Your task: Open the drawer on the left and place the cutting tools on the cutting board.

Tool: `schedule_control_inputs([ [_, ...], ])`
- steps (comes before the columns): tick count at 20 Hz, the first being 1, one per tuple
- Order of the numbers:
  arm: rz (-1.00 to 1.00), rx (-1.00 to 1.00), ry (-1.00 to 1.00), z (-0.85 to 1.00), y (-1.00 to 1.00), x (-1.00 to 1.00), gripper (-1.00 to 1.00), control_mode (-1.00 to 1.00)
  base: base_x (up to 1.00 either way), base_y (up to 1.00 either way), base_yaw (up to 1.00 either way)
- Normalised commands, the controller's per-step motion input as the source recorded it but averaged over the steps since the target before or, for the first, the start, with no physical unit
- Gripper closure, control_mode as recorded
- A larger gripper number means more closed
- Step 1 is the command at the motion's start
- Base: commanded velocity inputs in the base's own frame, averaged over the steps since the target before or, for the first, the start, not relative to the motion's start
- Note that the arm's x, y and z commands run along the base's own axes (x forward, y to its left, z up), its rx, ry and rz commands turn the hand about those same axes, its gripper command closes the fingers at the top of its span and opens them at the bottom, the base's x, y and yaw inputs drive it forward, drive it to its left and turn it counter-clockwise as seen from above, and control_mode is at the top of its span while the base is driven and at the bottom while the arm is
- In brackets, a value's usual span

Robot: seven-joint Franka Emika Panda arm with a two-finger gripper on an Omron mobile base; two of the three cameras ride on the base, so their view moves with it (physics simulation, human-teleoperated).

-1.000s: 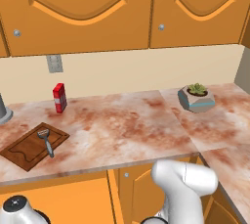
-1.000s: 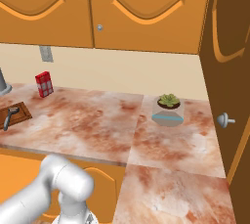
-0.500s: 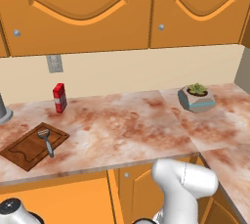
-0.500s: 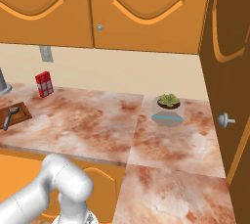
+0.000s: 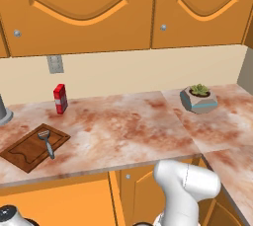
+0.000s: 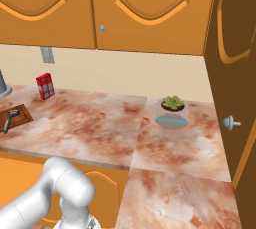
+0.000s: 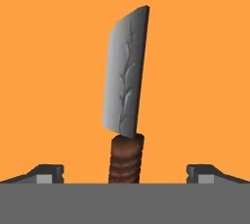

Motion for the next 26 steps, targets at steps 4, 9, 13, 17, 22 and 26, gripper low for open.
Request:
schedule_control_inputs([
  [4, 0.00, 0.00, 0.00, -0.02, 0.05, -0.36, -1.00, -1.00, 0.00, 0.00, 0.00],
  [9, 0.00, 0.00, 0.00, -0.15, 0.00, -0.06, -1.00, -1.00, 0.00, 0.00, 0.00],
  [13, 0.00, -0.02, 0.00, -0.11, 0.00, 0.00, -1.00, -1.00, 0.00, 0.00, 0.00],
  [17, 0.00, -0.01, 0.00, -0.28, 0.00, 0.00, -1.00, -1.00, 0.00, 0.00, 0.00],
  [22, 0.00, -0.01, 0.00, -0.32, 0.00, 0.00, -1.00, -1.00, 0.00, 0.00, 0.00],
  [26, 0.00, -0.01, 0.00, -0.22, 0.02, 0.00, -1.00, -1.00, 0.00, 0.00, 0.00],
])
